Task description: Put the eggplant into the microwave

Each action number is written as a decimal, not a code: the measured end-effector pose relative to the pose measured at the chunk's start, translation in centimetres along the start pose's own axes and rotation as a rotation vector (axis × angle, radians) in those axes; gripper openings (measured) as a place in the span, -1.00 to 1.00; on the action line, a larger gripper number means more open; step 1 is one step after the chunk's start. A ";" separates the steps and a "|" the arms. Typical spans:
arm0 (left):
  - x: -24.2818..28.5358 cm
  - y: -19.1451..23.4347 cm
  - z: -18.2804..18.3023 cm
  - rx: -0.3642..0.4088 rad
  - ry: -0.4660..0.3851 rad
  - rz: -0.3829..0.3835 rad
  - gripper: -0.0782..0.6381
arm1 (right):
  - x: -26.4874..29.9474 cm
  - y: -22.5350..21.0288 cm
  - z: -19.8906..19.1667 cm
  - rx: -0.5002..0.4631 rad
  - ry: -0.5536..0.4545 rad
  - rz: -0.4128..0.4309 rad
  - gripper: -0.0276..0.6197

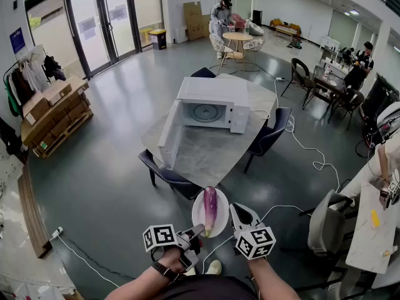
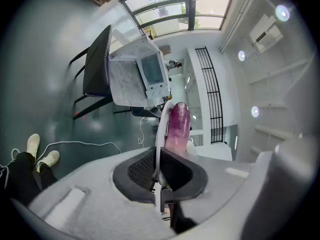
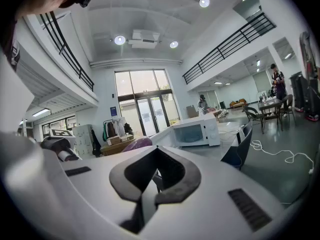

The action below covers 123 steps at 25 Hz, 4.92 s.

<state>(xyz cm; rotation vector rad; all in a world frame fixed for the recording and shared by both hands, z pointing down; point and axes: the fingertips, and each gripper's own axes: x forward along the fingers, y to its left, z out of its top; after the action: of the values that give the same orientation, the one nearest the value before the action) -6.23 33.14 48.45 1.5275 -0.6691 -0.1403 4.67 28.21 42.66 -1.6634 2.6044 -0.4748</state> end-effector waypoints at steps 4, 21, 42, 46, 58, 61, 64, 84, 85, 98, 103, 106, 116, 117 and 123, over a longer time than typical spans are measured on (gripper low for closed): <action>0.0 0.0 0.2 -0.003 0.001 0.001 -0.71 | 0.1 -0.1 0.1 0.005 0.005 -0.002 -0.91; 0.5 -0.2 0.3 0.031 -0.013 0.008 -0.71 | -0.6 -0.1 0.2 0.096 -0.008 0.039 -0.91; 5.6 -1.6 1.6 0.031 -0.081 0.026 -0.70 | 0.2 -3.9 3.0 0.098 -0.039 0.108 -0.91; 6.8 -1.9 2.7 0.036 -0.092 0.027 -0.70 | 1.2 -5.0 3.5 0.098 -0.039 0.106 -0.91; 11.2 -1.9 10.5 0.031 -0.087 0.022 -0.70 | 8.8 -7.6 5.5 0.092 -0.030 0.091 -0.91; 12.6 -2.0 13.4 0.045 -0.081 0.022 -0.70 | 11.6 -8.5 6.3 0.098 -0.033 0.076 -0.91; 14.0 -2.2 16.5 0.065 -0.068 0.023 -0.70 | 14.6 -9.1 7.0 0.099 -0.031 0.058 -0.91; 23.1 -1.6 31.1 0.076 0.002 0.017 -0.70 | 27.3 -13.7 9.8 0.124 -0.053 -0.109 -0.91; 23.5 -1.4 31.5 0.074 -0.004 0.019 -0.70 | 27.6 -13.9 9.9 0.124 -0.055 -0.106 -0.91; 30.0 1.6 39.6 0.029 -0.146 0.072 -0.70 | 35.7 -18.0 10.5 0.112 -0.019 0.024 -0.91; 33.3 4.4 43.4 -0.038 -0.199 0.097 -0.70 | 39.4 -19.9 9.8 0.129 0.012 0.085 -0.91; 35.4 6.2 45.5 -0.064 -0.225 0.115 -0.70 | 41.6 -21.4 9.1 0.132 0.037 0.119 -0.91; 40.8 11.0 50.3 -0.140 -0.291 0.149 -0.70 | 46.6 -25.0 6.7 0.160 0.075 0.159 -0.91; 41.3 11.3 50.7 -0.150 -0.297 0.150 -0.70 | 46.7 -25.3 6.5 0.162 0.078 0.159 -0.91; 43.3 11.8 52.4 -0.156 -0.313 0.125 -0.70 | 46.7 -27.1 5.7 0.182 0.088 0.141 -0.91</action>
<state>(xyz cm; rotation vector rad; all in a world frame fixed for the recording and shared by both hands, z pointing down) 0.09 -32.73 68.17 1.3214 -0.9768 -0.3336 9.31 -25.22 51.26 -1.4241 2.6233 -0.7680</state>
